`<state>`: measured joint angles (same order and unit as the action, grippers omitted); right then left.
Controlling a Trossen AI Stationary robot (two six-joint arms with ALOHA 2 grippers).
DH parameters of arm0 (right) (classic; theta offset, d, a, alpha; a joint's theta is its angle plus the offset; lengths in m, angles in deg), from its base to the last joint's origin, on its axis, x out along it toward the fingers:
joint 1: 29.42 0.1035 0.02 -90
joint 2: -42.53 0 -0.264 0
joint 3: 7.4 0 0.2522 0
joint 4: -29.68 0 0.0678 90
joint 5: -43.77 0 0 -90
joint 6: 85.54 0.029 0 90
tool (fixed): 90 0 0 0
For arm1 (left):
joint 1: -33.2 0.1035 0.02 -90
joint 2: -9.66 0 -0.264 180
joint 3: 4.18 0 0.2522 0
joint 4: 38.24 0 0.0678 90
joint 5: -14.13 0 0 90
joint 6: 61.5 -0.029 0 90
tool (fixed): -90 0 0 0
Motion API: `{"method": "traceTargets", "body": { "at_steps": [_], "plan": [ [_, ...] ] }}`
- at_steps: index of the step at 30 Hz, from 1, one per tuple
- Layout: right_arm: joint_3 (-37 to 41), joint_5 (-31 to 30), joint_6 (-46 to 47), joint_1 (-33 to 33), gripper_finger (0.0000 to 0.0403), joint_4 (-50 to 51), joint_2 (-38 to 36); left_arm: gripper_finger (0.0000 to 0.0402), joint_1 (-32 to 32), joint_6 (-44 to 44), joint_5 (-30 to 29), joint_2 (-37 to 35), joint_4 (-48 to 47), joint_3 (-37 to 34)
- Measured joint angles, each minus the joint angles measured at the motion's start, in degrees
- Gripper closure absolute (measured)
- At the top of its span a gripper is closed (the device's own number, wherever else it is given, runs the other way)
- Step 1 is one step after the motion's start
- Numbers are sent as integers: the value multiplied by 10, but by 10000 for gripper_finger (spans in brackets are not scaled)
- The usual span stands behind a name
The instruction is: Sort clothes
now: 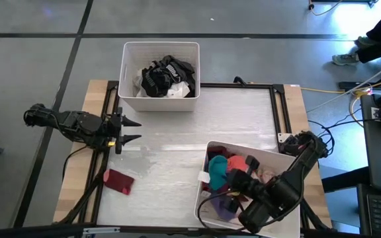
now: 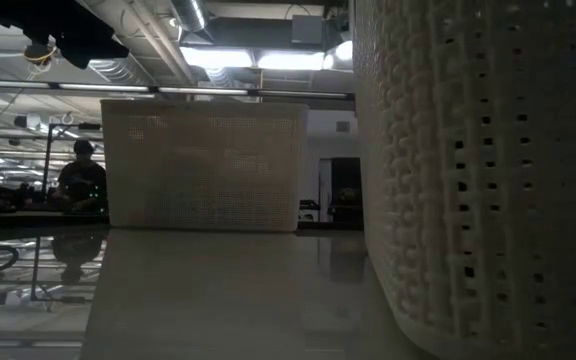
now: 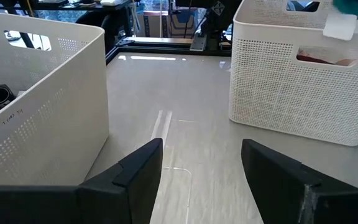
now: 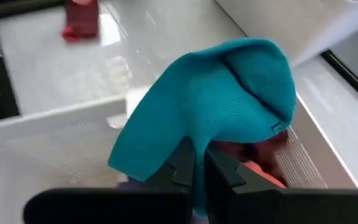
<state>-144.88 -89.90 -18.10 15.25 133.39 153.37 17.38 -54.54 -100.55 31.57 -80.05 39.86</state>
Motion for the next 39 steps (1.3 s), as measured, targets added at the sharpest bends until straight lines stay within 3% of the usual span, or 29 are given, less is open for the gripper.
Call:
{"method": "traceTargets", "body": {
  "at_steps": [13, 20, 26, 29, 32, 39],
  "plan": [
    [188, 10, 141, 0, 378, 0, -53, 192, 0, -1, 0, 0, 1, 0],
    [195, 55, 164, -1, 265, 1, -53, 192, 0, 3, 0, 0, 4, 0],
    [119, 129, 152, 0, 170, 1, -66, 192, 0, 12, 0, 0, 4, 0],
    [73, 109, 141, 5, 147, -1, -66, 192, 0, 9, 0, 0, 4, 0],
    [48, 45, 108, 14, 135, -7, -67, 192, 0, 7, 0, 0, 4, 0],
    [75, -49, 43, 35, 132, -53, -66, 192, 0, 16, 0, 0, 6, 0]
  ]
}}
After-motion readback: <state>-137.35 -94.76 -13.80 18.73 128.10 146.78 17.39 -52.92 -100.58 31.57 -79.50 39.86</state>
